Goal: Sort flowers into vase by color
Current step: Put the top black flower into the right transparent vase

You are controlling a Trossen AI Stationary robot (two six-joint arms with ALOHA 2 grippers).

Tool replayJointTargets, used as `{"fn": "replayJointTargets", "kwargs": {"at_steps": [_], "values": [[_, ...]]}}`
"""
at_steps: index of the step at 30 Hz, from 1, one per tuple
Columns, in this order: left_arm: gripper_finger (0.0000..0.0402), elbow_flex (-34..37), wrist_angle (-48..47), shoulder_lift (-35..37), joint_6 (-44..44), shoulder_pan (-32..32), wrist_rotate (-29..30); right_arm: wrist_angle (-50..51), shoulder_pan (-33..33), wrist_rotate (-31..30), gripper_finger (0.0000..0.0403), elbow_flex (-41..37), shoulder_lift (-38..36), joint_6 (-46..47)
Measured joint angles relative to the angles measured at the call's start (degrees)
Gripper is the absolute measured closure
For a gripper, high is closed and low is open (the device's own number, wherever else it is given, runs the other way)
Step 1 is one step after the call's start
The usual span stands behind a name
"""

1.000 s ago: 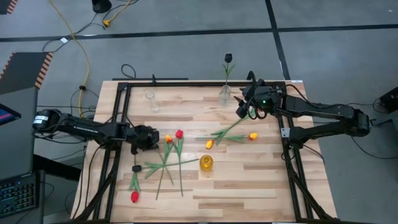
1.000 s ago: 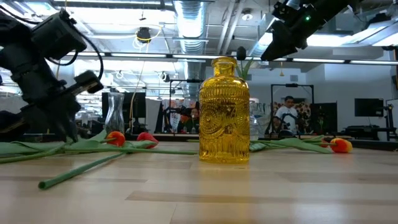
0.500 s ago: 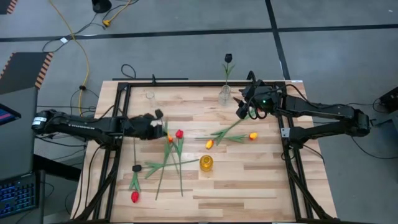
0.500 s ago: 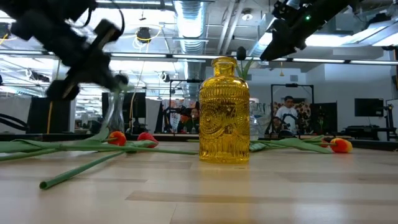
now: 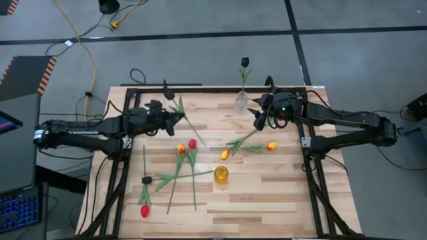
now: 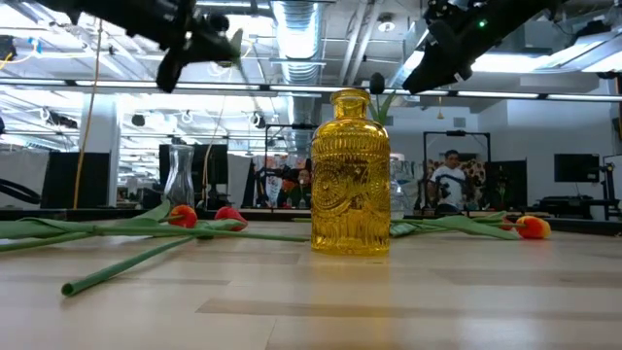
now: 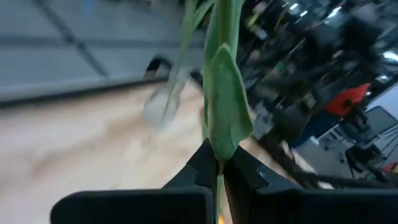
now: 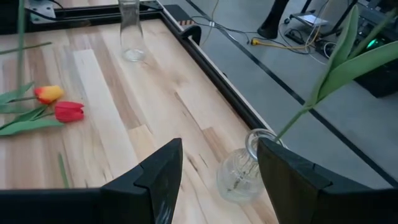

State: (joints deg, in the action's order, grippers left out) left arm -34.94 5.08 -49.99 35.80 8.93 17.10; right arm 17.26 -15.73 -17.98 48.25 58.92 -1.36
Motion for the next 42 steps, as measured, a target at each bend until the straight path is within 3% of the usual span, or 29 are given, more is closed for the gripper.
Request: {"fn": "replayJointTargets", "kwargs": {"at_steps": [4,12,18,24,34,42], "values": [[0.0401,0.0,8.7,-4.3,-5.8,2.3,-1.3,0.0,0.0,0.0,0.0168,0.0,0.0,-0.1],[0.0401,0.0,34.0,-17.7,-24.3,7.8,-12.5,0.1,0.0,0.0,0.0168,0.0,0.0,-0.1],[0.0401,-1.1,50.0,-26.2,-28.7,9.9,-16.0,0.1,0.0,0.0,0.0168,0.0,0.0,-0.1],[0.0401,-11.6,47.5,-34.1,-32.0,11.1,-16.6,0.1,0.0,0.0,0.0168,0.0,0.0,-0.1],[0.0401,-34.4,26.0,-45.4,-40.0,11.9,-16.7,0.1,0.0,0.0,0.0168,0.0,0.0,0.0],[0.0401,-39.7,22.3,-48.7,-44.9,12.7,-14.2,0.2,0.0,-0.1,0.0168,0.0,0.0,0.0]]}}
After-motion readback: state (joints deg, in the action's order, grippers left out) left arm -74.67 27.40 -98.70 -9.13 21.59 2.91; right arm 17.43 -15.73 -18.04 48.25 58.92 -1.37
